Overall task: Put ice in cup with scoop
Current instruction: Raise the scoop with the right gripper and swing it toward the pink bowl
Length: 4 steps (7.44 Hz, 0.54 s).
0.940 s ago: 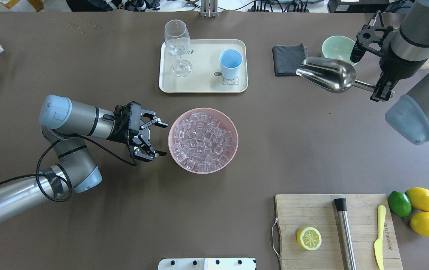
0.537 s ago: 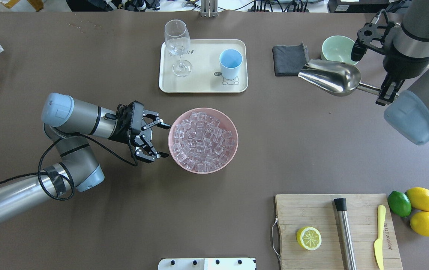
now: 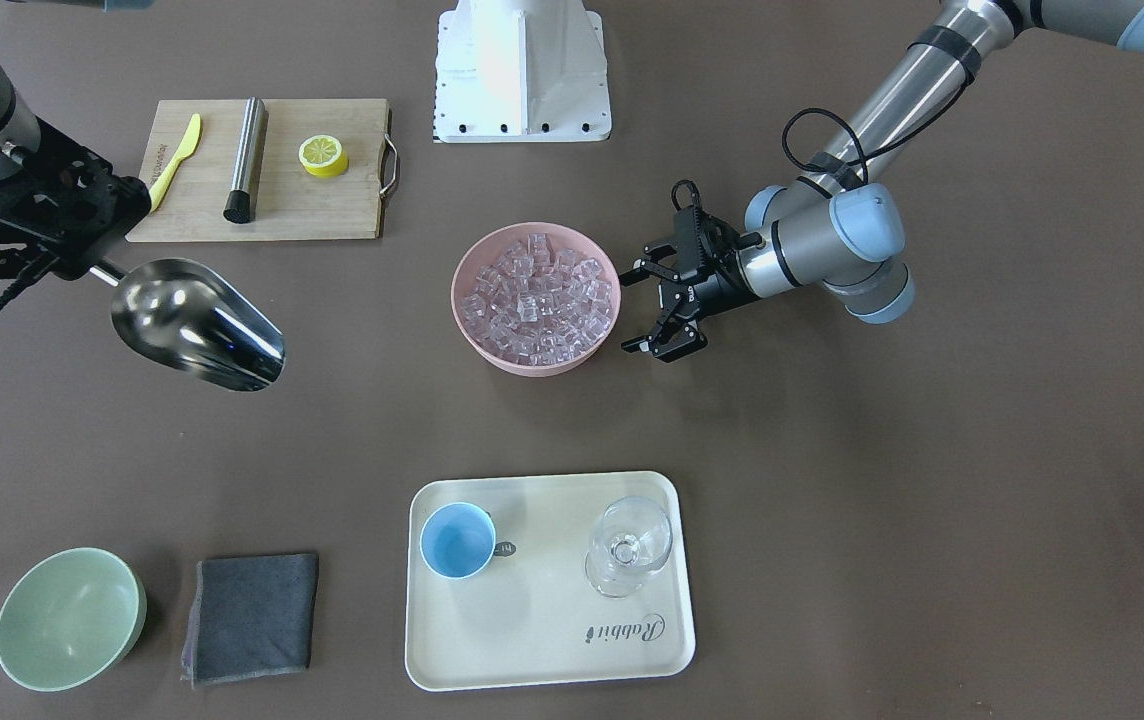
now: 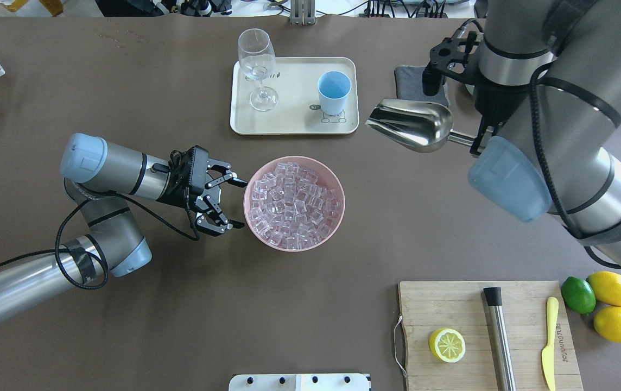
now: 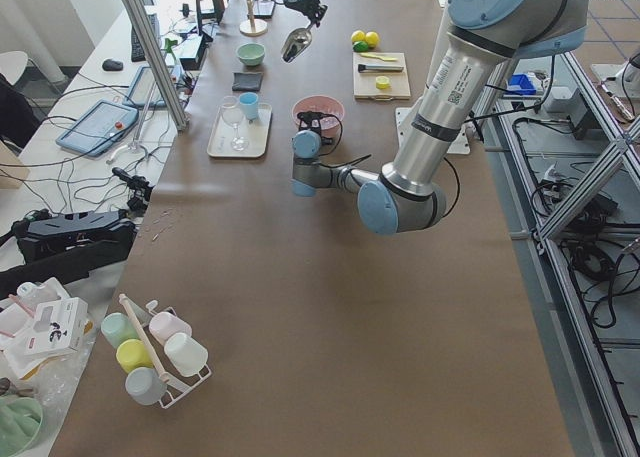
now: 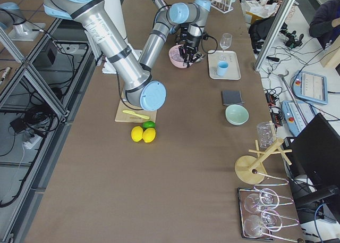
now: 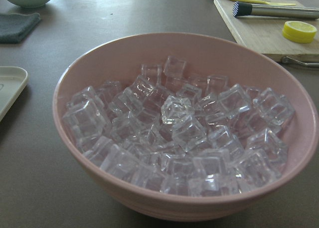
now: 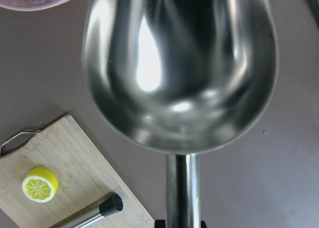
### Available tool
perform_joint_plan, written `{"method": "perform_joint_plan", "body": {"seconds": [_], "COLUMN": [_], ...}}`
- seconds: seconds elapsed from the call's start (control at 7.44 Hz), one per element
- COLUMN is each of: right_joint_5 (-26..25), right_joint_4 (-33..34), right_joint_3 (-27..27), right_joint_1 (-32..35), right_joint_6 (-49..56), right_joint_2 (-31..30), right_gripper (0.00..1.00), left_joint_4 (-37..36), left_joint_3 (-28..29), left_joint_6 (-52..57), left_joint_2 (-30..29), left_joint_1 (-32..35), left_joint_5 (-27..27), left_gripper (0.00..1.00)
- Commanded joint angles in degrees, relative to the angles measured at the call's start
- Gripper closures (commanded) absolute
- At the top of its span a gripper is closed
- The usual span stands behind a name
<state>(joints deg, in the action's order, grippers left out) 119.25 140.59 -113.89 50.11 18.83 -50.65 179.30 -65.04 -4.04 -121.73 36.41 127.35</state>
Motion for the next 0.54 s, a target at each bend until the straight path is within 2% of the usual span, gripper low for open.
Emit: {"method": "perform_joint_plan", "body": {"seconds": [0.0,0.4], "right_joint_5": [-0.3,-0.6], "right_joint_4": [7.4,15.7], "right_joint_3": [2.7,7.4], "right_joint_1": [-5.2,-8.3], "right_joint_6": [-4.5,-6.6], "right_joint_2": [9.1,16.6], "right_gripper": [1.00,1.00], "left_joint_4": [0.0,0.1], "left_joint_3": [0.0,-0.1], "left_joint_6": [0.0,0.1], "left_joint_2": [-0.1,-0.1], "left_joint_1": [0.0,0.0], "left_joint_5": [-0.2,-0.3], "left_gripper": [0.02,0.02]}}
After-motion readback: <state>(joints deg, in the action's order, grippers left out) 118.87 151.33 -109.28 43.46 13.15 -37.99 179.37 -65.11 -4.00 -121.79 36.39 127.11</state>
